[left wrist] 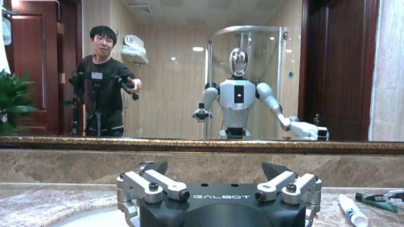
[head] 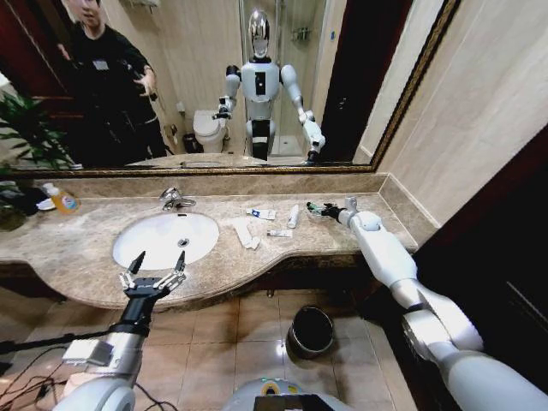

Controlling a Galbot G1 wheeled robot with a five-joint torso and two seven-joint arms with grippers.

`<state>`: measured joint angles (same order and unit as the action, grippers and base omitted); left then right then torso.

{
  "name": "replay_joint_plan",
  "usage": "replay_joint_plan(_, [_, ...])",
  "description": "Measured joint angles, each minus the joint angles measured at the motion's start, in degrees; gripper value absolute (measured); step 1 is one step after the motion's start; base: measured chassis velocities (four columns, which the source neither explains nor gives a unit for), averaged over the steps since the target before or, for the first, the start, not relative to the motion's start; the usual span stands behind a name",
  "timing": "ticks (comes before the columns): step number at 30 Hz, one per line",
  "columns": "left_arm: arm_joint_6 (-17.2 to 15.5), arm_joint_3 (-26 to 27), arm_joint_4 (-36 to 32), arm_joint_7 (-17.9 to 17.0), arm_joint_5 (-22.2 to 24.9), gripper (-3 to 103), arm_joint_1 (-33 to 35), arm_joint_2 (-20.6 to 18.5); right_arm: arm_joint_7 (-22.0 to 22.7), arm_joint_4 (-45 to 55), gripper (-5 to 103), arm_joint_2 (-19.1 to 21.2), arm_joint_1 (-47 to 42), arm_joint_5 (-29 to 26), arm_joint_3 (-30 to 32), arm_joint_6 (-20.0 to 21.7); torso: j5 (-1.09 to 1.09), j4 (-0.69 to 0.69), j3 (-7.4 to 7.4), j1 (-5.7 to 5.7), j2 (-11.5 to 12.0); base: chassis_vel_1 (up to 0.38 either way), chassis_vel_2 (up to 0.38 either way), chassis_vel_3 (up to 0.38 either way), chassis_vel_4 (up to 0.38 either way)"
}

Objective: Pick up the trash from the sink and place it in the trash bin.

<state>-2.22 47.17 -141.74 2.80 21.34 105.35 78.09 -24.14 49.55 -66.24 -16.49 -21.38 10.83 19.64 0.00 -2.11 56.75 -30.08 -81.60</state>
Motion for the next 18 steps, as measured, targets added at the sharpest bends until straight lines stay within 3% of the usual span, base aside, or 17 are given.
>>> replay_joint_plan(2, [0.0,0.0,0.0,0.0,0.0,100,0.0,0.0,0.2,-0.1,81,0.0,0.2,0.3,0.0,0.3,0.0,0.0,0.0,0.0,0.0,0.0,0.0,0.0,0.0])
replay_joint_plan(12, [0.0,0.0,0.0,0.0,0.0,100,0.0,0.0,0.3,-1.2,87,-0.5,-0.3,1.8,0.9,0.0,0.0,-0.01,0.0,0.0,0.0,0.0,0.0,0.0,0.0])
replay_joint_plan(13, [0.0,0.0,0.0,0.0,0.0,100,0.0,0.0,0.3,-1.1,91,-0.5,-0.6,1.9,1.2,-0.1,0.0,-0.01,0.0,0.0,0.0,0.0,0.0,0.0,0.0])
replay_joint_plan(18, [0.0,0.0,0.0,0.0,0.0,100,0.0,0.0,1.0,-0.2,85,0.6,-2.7,2.0,3.7,-0.2,0.0,0.01,-0.01,0.0,0.0,0.0,0.0,0.0,0.0])
